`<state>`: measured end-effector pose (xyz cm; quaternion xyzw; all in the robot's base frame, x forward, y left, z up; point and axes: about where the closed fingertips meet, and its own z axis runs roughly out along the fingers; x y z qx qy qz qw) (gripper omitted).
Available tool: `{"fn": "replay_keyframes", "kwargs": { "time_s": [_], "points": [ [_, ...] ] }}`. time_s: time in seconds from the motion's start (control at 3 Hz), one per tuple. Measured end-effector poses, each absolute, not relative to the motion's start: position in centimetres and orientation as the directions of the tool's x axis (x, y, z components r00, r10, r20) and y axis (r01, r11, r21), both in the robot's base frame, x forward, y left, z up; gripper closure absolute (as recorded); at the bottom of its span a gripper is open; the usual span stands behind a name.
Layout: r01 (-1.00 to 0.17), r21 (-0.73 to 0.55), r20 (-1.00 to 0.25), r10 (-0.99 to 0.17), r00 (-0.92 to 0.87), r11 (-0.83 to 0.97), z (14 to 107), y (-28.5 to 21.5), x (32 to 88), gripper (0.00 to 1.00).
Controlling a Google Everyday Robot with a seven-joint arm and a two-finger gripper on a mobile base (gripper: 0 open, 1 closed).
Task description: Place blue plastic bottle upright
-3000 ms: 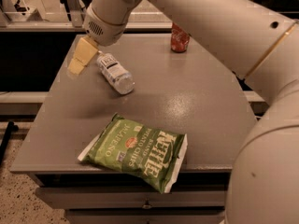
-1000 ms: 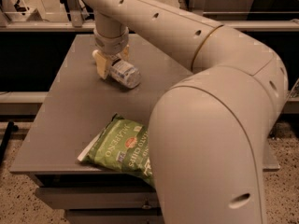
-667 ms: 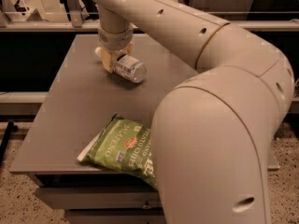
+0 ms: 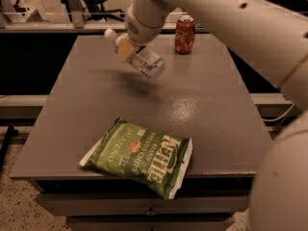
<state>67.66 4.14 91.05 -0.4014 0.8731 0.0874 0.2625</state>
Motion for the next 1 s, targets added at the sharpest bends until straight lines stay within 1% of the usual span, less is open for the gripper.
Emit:
{"fn": "replay_keyframes", "kwargs": {
  "time_s": [0.33,0.67,1.0],
  "points": [
    [-0.805,-0.013,-0.689,-0.588,-0.423,0.594,93.2,4.0,65.8,1.00],
    [-0.840,0.038,-0.842,-0.435,-0.318,0.541,95.6,4.2,65.5,1.00],
    [-0.889,0.124,-0.945,-0.220,-0.241,0.441,97.3,1.8,63.5,1.00]
  ]
}}
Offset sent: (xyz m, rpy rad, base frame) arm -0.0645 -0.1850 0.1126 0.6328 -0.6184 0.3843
